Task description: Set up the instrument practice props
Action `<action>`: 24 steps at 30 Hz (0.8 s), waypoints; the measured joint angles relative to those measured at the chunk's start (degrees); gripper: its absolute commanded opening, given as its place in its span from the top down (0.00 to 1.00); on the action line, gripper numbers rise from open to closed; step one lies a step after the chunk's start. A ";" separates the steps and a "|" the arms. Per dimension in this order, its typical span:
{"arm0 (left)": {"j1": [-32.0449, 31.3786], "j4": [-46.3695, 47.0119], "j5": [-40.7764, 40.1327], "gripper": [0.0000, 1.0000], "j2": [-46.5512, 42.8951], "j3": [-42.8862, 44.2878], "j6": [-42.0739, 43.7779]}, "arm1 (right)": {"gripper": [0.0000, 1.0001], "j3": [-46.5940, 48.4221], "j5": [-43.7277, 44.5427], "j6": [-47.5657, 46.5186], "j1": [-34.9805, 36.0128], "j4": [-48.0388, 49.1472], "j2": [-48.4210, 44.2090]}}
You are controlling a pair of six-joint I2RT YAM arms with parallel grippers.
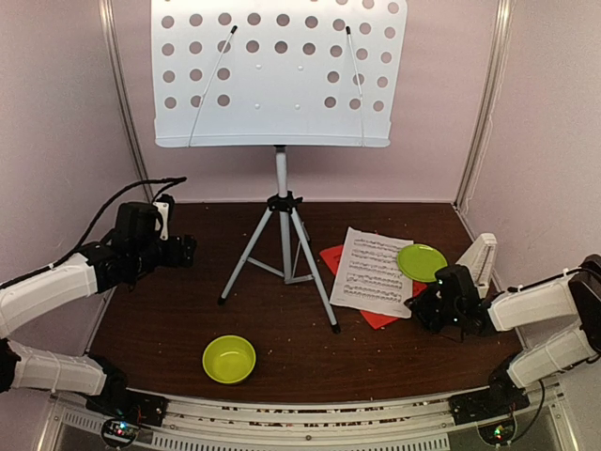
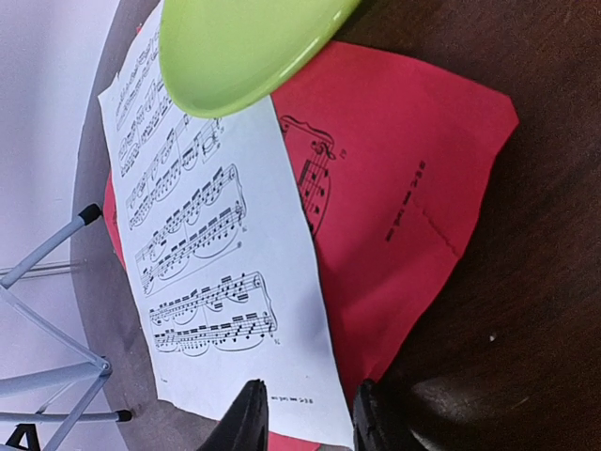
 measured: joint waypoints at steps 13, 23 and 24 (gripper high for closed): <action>0.00 0.02 0.00 0.02 -0.68 -0.50 0.00 | 0.77 0.00 -1.07 1.40 0.00 -2.32 -1.49; 0.00 0.04 -0.04 0.02 -0.68 -0.72 0.02 | 0.93 -0.02 -2.40 2.86 0.00 3.17 2.75; 0.00 0.04 -0.04 0.02 -0.68 -0.72 0.02 | 0.96 -0.07 -2.56 3.02 0.00 3.19 2.82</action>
